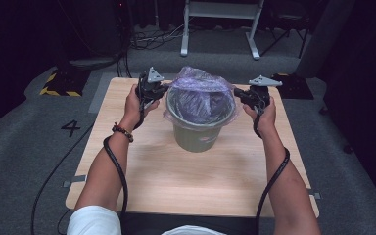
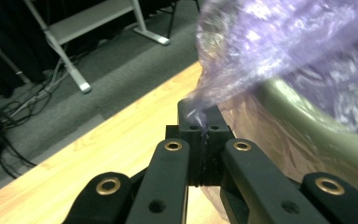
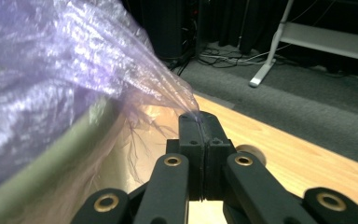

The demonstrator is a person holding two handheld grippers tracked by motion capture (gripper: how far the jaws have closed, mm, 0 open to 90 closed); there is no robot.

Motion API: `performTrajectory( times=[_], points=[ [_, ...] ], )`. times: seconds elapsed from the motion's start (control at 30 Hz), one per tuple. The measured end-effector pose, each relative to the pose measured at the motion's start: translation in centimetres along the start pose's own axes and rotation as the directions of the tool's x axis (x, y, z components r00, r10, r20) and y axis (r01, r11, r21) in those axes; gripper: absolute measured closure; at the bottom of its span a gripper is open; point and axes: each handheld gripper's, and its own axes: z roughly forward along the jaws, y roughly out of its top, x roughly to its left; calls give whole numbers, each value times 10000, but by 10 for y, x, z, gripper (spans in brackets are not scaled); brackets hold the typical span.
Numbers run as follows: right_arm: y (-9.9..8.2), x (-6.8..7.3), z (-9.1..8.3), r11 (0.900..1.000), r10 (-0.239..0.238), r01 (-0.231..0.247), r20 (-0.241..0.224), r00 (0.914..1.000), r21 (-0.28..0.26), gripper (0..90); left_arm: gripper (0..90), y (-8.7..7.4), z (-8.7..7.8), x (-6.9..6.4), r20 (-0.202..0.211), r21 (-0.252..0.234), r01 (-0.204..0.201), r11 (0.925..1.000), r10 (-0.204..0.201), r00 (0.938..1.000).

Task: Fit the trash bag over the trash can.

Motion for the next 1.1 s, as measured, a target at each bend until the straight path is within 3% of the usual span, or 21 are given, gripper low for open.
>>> performTrajectory(
  times=[0.13,0.3,0.53,0.87,1.1],
  points=[
    [-8,1,3,9999,3,0,-266,9996,117,898,898,-6,3,-6,413,-225,198,9996,-188,9990],
    [-15,5,3,10000,-63,67,-838,9965,38,899,898,-9,1,-11,675,-303,113,9995,-92,9977],
    [-21,15,0,9997,-261,254,-1593,9869,-60,899,898,-15,-6,-16,1070,-564,160,9983,-99,9942],
    [-32,23,-14,9993,-317,270,-2061,9780,-260,899,898,-32,-27,-24,1618,-1008,304,9944,-138,9867],
    [-41,29,-26,9980,-589,529,-2009,9778,-353,897,897,-44,-43,-32,1559,-1140,237,9932,-57,9878]
  ],
)
